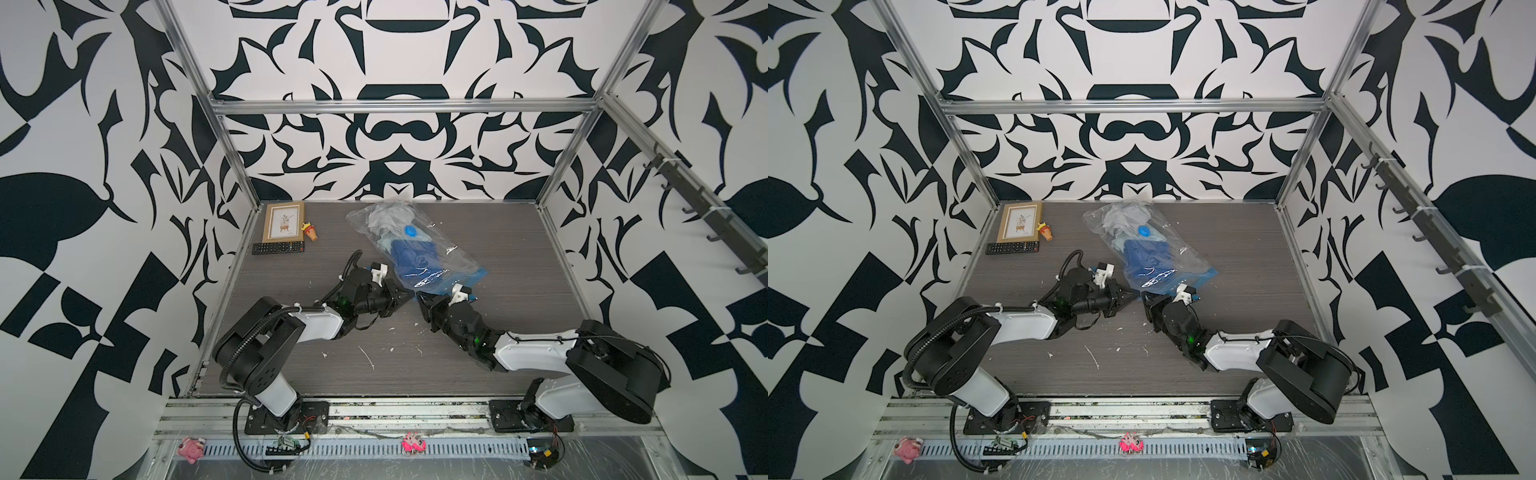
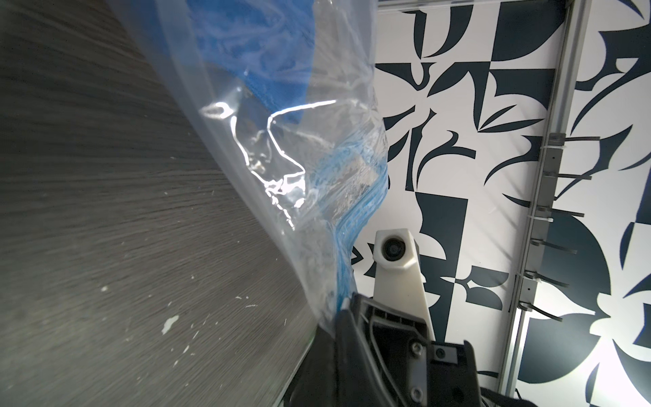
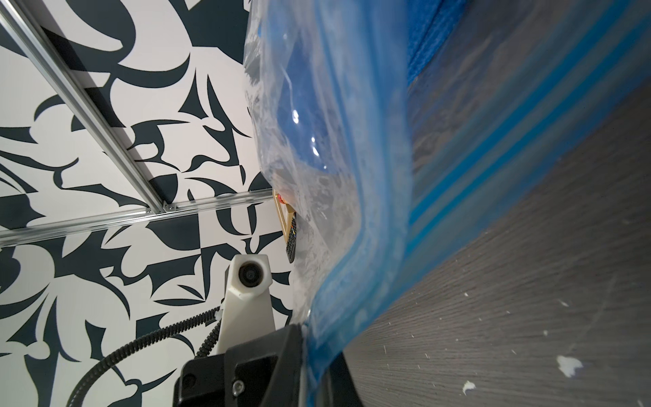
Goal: Place the folded towel into the vacuum bag
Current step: Close the vacuum bag at the center of the board.
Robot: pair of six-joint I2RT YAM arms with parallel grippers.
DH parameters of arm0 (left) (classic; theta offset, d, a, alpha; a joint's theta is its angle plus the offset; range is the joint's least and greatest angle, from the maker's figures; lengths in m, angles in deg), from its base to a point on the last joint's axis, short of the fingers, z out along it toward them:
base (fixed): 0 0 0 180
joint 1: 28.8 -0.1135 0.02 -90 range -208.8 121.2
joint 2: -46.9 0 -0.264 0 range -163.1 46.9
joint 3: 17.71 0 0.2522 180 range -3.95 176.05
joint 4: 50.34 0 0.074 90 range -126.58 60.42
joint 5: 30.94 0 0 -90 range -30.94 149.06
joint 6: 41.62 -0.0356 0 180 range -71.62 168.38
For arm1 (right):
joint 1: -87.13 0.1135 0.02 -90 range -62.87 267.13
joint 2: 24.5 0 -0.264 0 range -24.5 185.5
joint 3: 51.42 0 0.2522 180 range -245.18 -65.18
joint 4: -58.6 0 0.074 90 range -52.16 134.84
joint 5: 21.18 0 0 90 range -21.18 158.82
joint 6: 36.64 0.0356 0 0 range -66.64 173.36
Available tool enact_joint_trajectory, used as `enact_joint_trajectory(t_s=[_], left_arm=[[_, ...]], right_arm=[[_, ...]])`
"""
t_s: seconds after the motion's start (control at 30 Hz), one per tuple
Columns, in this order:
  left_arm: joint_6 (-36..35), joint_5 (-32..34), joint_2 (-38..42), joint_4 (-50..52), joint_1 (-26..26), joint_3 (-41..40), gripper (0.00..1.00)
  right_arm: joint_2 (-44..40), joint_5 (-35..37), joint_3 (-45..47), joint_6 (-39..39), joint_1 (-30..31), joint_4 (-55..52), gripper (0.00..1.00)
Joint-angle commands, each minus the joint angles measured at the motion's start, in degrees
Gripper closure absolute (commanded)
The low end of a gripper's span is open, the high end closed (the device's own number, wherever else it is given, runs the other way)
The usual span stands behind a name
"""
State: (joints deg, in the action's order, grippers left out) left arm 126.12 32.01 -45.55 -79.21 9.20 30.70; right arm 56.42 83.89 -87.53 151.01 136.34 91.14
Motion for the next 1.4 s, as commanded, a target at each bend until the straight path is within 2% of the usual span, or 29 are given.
enact_joint_trajectory(t_s=[0.0, 0.77, 1.37], left_arm=[[-0.5, -0.9, 1.1, -1.0, -1.0, -0.4, 1.0], [-0.9, -1.4, 3.7, -0.1, -2.1, -1.9, 1.0], [-1.5, -1.2, 4.7, 1.1, -2.2, -2.1, 1.0]], right_arm=[[0.2, 11.5, 0.4, -0.2, -3.2, -9.3, 1.0], [1.6, 13.7, 1.8, -1.1, -6.4, -12.2, 1.0], [-1.0, 16.2, 2.1, -0.4, -7.3, -20.2, 1.0]])
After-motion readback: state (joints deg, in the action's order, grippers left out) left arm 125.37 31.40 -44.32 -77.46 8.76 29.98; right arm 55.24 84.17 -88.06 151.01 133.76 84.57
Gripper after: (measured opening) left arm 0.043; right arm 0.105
